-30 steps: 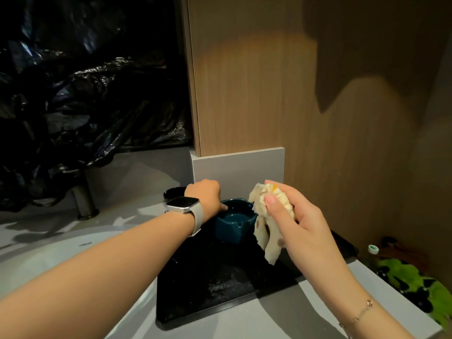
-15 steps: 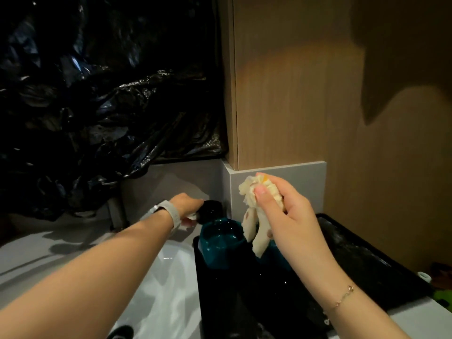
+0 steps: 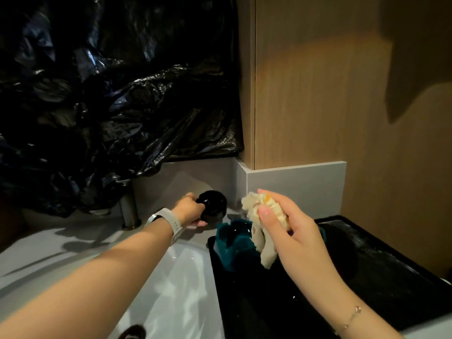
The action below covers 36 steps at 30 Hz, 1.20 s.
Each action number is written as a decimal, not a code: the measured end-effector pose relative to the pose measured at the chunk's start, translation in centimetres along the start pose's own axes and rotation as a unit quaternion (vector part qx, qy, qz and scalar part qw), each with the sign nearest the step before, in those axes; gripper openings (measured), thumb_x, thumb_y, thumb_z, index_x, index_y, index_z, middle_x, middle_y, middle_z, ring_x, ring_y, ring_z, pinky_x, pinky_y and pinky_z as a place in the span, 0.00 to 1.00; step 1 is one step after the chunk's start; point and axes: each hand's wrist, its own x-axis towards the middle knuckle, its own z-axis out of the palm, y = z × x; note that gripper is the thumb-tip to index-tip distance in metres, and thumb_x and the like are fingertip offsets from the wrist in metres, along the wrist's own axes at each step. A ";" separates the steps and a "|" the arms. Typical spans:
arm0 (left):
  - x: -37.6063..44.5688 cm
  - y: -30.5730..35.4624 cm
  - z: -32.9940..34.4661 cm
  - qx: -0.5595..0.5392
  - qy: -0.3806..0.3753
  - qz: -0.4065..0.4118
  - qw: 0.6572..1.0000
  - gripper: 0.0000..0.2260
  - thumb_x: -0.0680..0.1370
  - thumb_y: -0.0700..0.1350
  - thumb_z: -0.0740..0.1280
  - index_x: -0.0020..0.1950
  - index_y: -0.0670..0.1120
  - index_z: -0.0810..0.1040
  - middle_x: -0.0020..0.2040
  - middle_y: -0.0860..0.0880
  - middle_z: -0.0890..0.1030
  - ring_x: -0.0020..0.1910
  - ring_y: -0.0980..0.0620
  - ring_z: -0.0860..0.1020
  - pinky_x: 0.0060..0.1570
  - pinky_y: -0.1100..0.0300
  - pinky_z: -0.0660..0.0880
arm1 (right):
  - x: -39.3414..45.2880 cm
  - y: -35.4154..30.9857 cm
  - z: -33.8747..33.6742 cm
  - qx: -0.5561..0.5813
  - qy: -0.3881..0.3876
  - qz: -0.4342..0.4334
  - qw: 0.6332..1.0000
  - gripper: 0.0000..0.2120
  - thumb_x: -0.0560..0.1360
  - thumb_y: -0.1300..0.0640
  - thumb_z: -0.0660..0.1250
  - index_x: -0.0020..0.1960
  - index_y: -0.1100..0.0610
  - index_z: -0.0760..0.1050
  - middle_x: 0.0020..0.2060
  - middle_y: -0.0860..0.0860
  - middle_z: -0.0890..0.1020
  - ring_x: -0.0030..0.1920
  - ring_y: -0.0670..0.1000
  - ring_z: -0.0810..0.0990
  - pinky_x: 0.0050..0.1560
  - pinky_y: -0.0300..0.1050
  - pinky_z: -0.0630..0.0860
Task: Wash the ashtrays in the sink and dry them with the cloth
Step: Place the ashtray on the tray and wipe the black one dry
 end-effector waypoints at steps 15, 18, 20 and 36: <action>-16.6 -7.8 -15.2 0.005 -0.039 0.104 0.994 0.12 0.73 0.42 0.76 0.55 0.42 0.80 0.43 0.47 0.79 0.45 0.50 0.83 0.50 0.56 0.82 | -2.3 -3.3 10.7 0.048 -0.048 0.103 0.992 0.09 0.80 0.50 0.61 0.56 0.50 0.78 0.49 0.52 0.83 0.43 0.48 0.81 0.32 0.35 0.75; -17.0 -9.0 -16.7 0.252 0.029 0.188 0.949 0.19 0.72 0.51 0.76 0.61 0.50 0.78 0.49 0.52 0.79 0.46 0.53 0.79 0.50 0.59 0.78 | -2.3 -3.1 13.0 0.029 -0.037 0.116 0.992 0.08 0.80 0.51 0.61 0.55 0.49 0.77 0.49 0.50 0.82 0.46 0.47 0.80 0.34 0.32 0.75; -17.8 -9.0 -17.4 0.407 0.031 0.238 0.881 0.24 0.74 0.54 0.73 0.68 0.51 0.73 0.56 0.52 0.77 0.50 0.53 0.77 0.54 0.59 0.75 | -2.4 -3.0 14.2 0.019 -0.039 0.122 0.992 0.08 0.81 0.51 0.60 0.57 0.49 0.76 0.47 0.48 0.82 0.44 0.45 0.79 0.33 0.29 0.74; -17.4 -12.0 -18.2 0.334 0.077 0.186 0.921 0.18 0.75 0.61 0.68 0.58 0.51 0.76 0.51 0.52 0.79 0.49 0.52 0.79 0.49 0.57 0.78 | -2.4 -1.8 16.3 0.000 -0.050 0.151 0.987 0.10 0.80 0.51 0.61 0.47 0.55 0.77 0.37 0.52 0.80 0.37 0.49 0.76 0.34 0.39 0.71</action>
